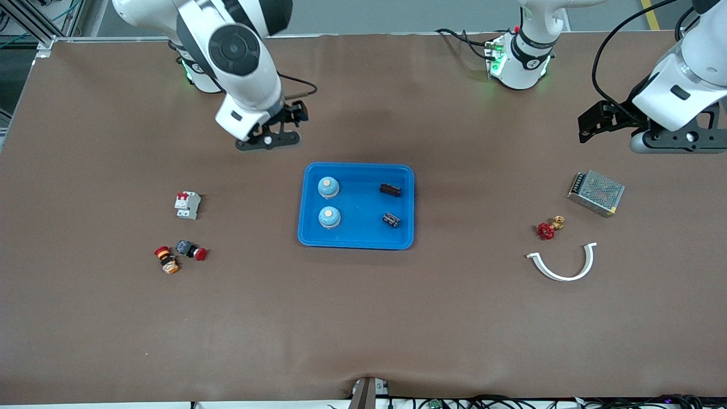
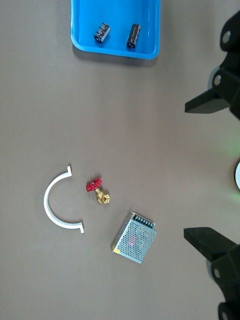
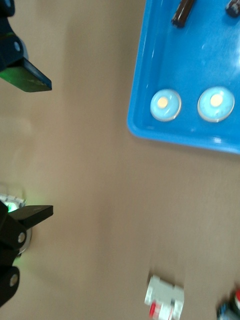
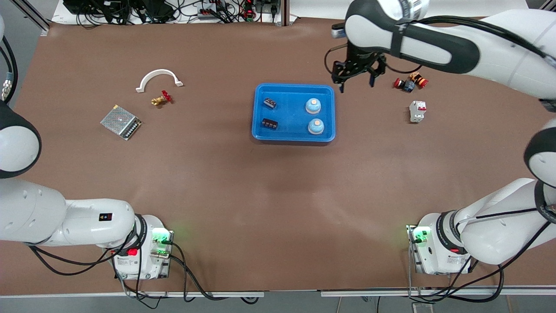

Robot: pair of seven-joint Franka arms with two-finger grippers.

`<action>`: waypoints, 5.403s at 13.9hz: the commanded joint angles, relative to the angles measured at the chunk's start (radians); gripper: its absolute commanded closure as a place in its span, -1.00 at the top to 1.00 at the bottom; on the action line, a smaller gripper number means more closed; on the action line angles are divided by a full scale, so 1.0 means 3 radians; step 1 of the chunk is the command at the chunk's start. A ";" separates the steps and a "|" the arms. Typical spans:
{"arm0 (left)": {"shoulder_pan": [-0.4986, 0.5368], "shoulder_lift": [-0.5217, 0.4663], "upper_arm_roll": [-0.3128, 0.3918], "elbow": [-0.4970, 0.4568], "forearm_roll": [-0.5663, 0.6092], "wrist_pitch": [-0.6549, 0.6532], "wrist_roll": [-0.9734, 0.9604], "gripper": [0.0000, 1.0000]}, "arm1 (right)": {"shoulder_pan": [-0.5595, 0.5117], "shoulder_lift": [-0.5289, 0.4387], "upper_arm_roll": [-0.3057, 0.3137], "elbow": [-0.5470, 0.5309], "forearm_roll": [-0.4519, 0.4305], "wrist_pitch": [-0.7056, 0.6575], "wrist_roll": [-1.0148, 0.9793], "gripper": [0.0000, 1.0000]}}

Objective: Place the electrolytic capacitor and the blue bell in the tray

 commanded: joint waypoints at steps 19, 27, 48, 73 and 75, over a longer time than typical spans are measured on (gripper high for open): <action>0.0026 -0.0007 -0.0162 0.0033 0.0150 0.0035 0.0048 1.00 | -0.2394 -0.0576 -0.0087 0.0731 -0.0221 -0.0366 -0.2101 1.00; 0.0056 0.0029 -0.0142 0.0089 0.0145 0.0035 0.0007 1.00 | -0.2436 -0.0392 -0.0077 0.0706 -0.0103 0.0595 -0.1591 1.00; 0.0128 -0.0140 -0.0126 -0.0110 0.0130 -0.0103 0.0043 1.00 | -0.2206 -0.0244 -0.0082 0.0568 -0.0159 0.1220 -0.1559 1.00; 0.0128 -0.0216 -0.0121 -0.0054 0.0104 -0.0185 0.0063 1.00 | -0.2083 -0.0223 -0.0184 0.0573 -0.0257 0.1291 -0.1569 1.00; 0.0128 -0.0222 -0.0121 -0.0054 0.0104 -0.0200 0.0058 1.00 | -0.2088 -0.0203 -0.0185 0.0568 -0.0287 0.1291 -0.1594 1.00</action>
